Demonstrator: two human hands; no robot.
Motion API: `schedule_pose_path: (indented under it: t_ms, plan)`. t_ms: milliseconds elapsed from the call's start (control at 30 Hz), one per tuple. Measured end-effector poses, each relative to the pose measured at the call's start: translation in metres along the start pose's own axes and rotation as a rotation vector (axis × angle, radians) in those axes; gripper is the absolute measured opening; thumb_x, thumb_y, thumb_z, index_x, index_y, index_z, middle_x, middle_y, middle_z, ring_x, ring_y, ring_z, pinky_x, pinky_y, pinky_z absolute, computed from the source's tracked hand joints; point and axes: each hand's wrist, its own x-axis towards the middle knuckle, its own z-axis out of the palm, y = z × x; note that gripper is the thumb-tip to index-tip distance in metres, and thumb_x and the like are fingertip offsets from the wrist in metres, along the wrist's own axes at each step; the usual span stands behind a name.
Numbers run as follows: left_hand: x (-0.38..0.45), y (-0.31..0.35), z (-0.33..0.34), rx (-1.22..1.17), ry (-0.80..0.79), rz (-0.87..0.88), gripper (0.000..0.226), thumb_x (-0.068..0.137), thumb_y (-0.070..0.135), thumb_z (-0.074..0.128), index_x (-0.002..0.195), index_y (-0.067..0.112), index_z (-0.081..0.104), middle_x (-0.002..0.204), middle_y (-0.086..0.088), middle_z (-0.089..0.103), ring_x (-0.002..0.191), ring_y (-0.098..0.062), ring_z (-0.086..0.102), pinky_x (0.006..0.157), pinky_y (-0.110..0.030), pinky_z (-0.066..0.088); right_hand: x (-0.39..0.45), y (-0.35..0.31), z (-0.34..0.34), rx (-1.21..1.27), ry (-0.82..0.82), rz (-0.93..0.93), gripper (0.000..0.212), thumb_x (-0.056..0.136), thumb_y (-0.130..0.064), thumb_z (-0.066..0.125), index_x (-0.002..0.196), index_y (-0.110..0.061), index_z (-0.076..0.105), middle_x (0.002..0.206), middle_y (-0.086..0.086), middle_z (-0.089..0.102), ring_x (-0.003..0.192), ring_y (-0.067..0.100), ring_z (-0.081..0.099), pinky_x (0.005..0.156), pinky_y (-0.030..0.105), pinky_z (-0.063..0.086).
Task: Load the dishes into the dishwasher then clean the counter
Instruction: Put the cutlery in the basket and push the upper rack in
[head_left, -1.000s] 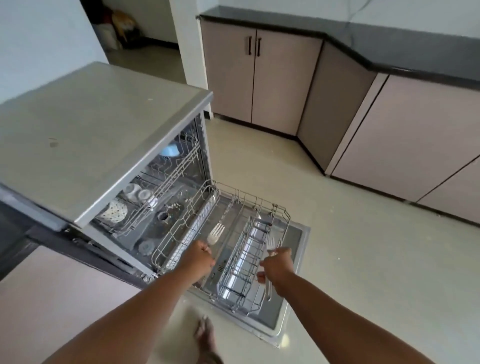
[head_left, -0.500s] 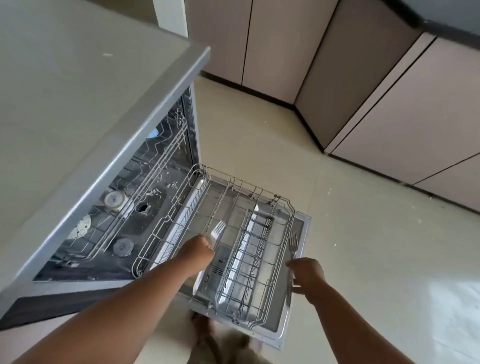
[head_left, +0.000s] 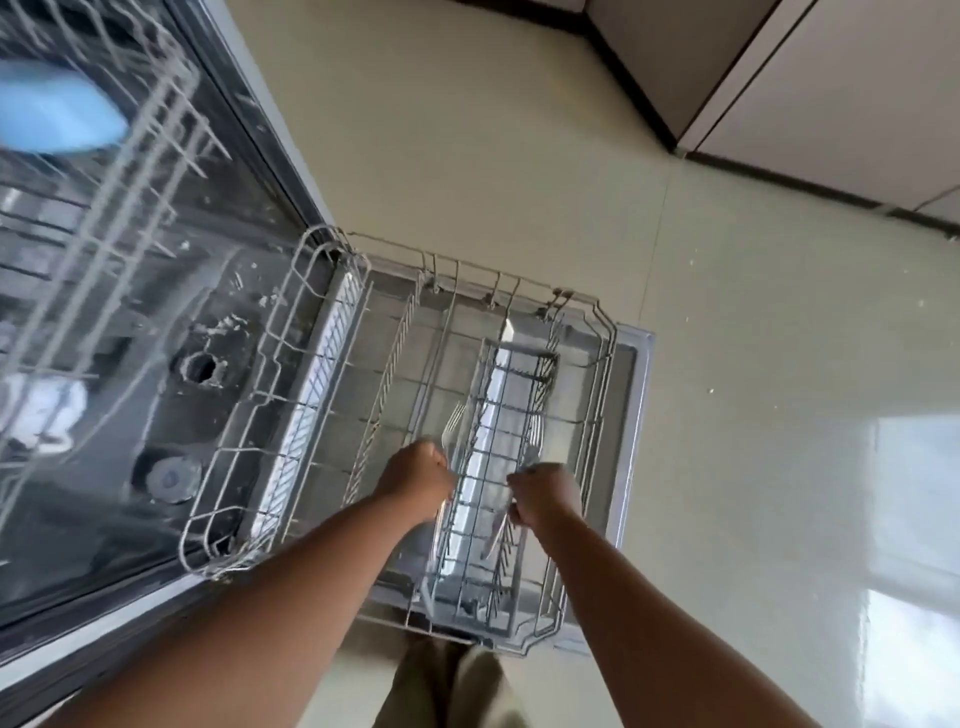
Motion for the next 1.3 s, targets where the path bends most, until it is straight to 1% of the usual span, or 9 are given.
schedule_pose_path:
  t_ms: [133,233,333,500,667,800,867,1033,1300]
  plan:
    - [0.041,0.005,0.033,0.015,0.014,0.034,0.016,0.080,0.015,0.065,0.073,0.019,0.051,0.083,-0.007,0.065,0.079,-0.027,0.066,0.070,-0.038,0.059,0.043,0.000,0.016,-0.096,0.012,-0.020,0.012,0.091,-0.021,0.055,0.093,-0.014,0.065,0.095,0.012,0.068,0.088,0.028,0.067,0.080,0.034,0.058]
    - [0.065,0.006,0.050,0.089,0.016,0.095,0.015,0.082,0.019,0.065,0.076,0.021,0.051,0.085,-0.006,0.066,0.078,-0.025,0.062,0.062,-0.027,0.044,0.069,-0.003,0.026,-0.169,0.024,-0.048,0.023,0.091,-0.019,0.053,0.101,-0.005,0.068,0.097,0.013,0.070,0.093,0.029,0.068,0.072,0.028,0.055]
    - [0.083,0.007,0.057,0.099,0.045,0.106,0.014,0.081,0.022,0.067,0.078,0.020,0.053,0.084,-0.003,0.064,0.078,-0.024,0.059,0.061,-0.027,0.039,0.084,-0.007,0.038,-0.263,0.058,-0.111,0.021,0.084,-0.014,0.052,0.088,-0.005,0.070,0.079,0.009,0.069,0.079,0.025,0.069,0.059,0.021,0.045]
    - [0.102,0.010,0.057,0.075,0.048,0.117,0.013,0.079,0.020,0.068,0.079,0.020,0.054,0.086,-0.004,0.065,0.074,-0.028,0.066,0.068,-0.037,0.057,0.096,-0.014,0.048,-0.325,0.079,-0.179,0.020,0.088,-0.021,0.059,0.084,-0.005,0.070,0.075,0.009,0.063,0.072,0.025,0.057,0.063,0.023,0.039]
    - [0.105,0.007,0.059,0.141,0.047,0.212,0.010,0.082,0.017,0.062,0.081,0.019,0.053,0.080,0.000,0.060,0.076,-0.024,0.056,0.062,-0.028,0.038,0.096,-0.016,0.050,-0.350,0.095,-0.186,0.020,0.091,-0.019,0.055,0.086,-0.004,0.068,0.072,0.007,0.059,0.068,0.023,0.052,0.061,0.023,0.036]
    - [0.101,0.009,0.061,0.136,0.039,0.283,0.006,0.083,0.019,0.060,0.080,0.019,0.055,0.081,-0.002,0.065,0.076,-0.026,0.059,0.064,-0.031,0.046,0.095,-0.012,0.051,-0.440,0.081,-0.232,0.018,0.087,-0.005,0.049,0.084,-0.005,0.067,0.080,0.010,0.066,0.070,0.022,0.054,0.057,0.023,0.037]
    - [0.099,0.011,0.063,0.151,0.025,0.287,0.005,0.083,0.018,0.059,0.080,0.018,0.055,0.082,-0.003,0.065,0.076,-0.026,0.059,0.061,-0.028,0.042,0.094,-0.008,0.050,-0.429,0.078,-0.240,0.019,0.084,-0.002,0.048,0.074,-0.010,0.062,0.072,0.006,0.061,0.068,0.022,0.054,0.050,0.022,0.033]
    - [0.100,0.025,0.070,0.229,0.020,0.175,0.010,0.084,0.017,0.060,0.092,0.011,0.061,0.090,-0.006,0.064,0.083,-0.027,0.060,0.063,-0.028,0.039,0.093,-0.002,0.048,-0.403,0.065,-0.281,0.019,0.080,-0.003,0.049,0.071,-0.012,0.063,0.067,0.004,0.059,0.064,0.022,0.052,0.046,0.022,0.029]
    - [0.100,0.031,0.080,0.310,0.056,0.057,0.017,0.087,0.009,0.056,0.102,0.007,0.065,0.100,-0.010,0.067,0.091,-0.030,0.063,0.066,-0.031,0.044,0.096,0.011,0.045,-0.255,0.041,-0.303,0.022,0.081,-0.005,0.050,0.067,-0.006,0.067,0.068,0.013,0.069,0.071,0.032,0.066,0.066,0.038,0.055]
